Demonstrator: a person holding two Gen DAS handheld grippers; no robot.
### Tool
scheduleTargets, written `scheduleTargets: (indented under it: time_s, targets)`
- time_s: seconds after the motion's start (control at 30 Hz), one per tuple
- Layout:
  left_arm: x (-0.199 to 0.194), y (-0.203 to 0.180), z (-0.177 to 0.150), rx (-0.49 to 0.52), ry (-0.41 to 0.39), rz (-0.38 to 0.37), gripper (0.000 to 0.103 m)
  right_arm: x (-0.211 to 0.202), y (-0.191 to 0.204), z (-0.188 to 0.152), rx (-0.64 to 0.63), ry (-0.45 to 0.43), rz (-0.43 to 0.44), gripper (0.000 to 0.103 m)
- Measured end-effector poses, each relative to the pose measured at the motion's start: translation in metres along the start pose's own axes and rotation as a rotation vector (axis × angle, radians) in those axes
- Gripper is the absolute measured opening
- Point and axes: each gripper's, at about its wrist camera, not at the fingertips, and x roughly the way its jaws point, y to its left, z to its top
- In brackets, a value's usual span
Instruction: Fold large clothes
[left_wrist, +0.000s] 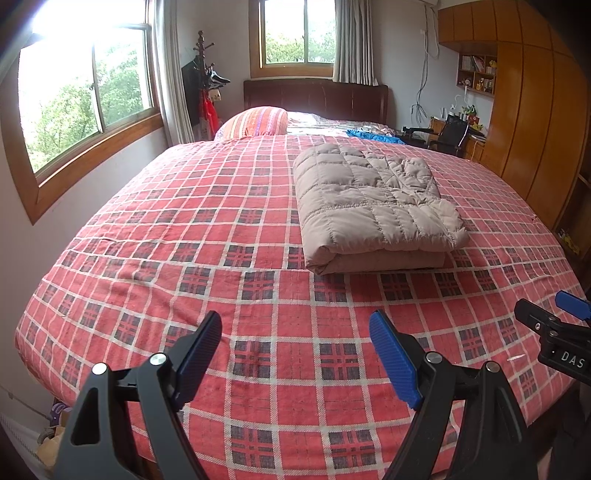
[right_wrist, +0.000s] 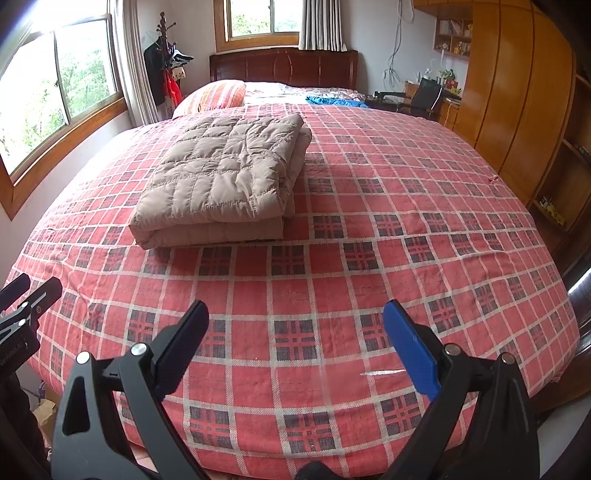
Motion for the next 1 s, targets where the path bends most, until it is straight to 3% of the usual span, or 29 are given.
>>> scheduleTargets:
  time_s: [1.0]
  targets:
    - [0.0013,-0.0001,0.0003,0.005,0.002,-0.004,0.082,0.0018,-0.0008,-0.0012,-0.006,0.000,-0.016,0.095]
